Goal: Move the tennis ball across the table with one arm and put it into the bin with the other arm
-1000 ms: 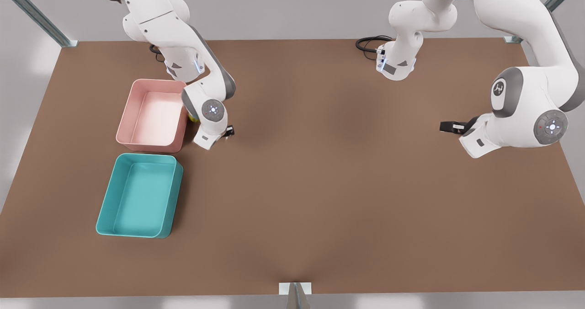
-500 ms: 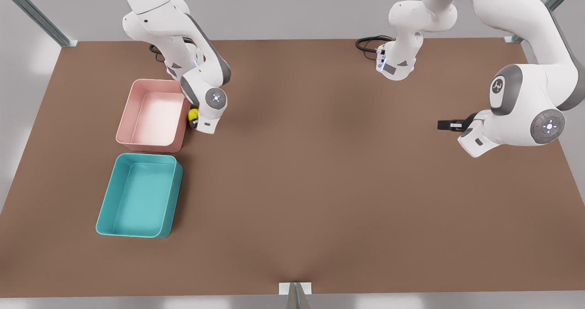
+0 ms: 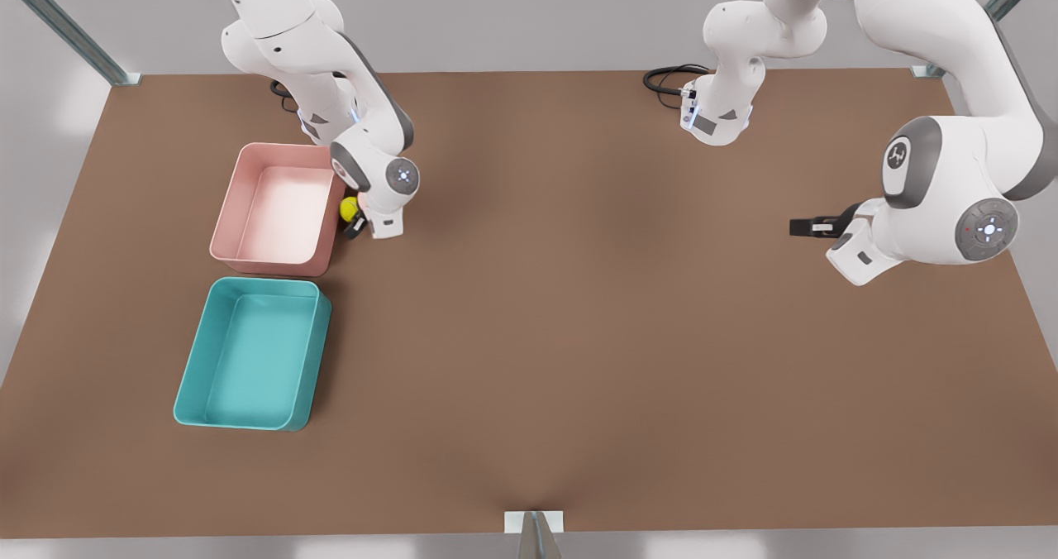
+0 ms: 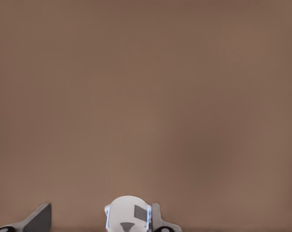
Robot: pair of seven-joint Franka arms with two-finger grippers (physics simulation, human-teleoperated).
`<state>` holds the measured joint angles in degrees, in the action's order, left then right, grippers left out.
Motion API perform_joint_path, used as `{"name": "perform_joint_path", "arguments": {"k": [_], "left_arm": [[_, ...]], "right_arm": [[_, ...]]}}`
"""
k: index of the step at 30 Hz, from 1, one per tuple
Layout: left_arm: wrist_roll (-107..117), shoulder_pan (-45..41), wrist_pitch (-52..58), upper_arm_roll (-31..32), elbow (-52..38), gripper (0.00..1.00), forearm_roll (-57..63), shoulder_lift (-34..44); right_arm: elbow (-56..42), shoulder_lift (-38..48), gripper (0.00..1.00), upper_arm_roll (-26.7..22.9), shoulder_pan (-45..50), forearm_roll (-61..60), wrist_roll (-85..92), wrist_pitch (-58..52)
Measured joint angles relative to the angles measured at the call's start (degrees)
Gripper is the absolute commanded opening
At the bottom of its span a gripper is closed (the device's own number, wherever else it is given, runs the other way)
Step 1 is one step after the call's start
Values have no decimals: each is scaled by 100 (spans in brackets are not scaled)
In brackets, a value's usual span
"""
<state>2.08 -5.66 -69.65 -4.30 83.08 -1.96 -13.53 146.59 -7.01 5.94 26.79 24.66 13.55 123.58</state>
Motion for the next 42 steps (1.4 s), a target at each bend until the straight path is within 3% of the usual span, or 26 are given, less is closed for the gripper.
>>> {"name": "perform_joint_path", "arguments": {"k": [42], "left_arm": [[211, -36, 121, 0, 8, 100, 5, -42]], "right_arm": [[133, -294, 100, 163, -137, 233, 1551, 58]]}}
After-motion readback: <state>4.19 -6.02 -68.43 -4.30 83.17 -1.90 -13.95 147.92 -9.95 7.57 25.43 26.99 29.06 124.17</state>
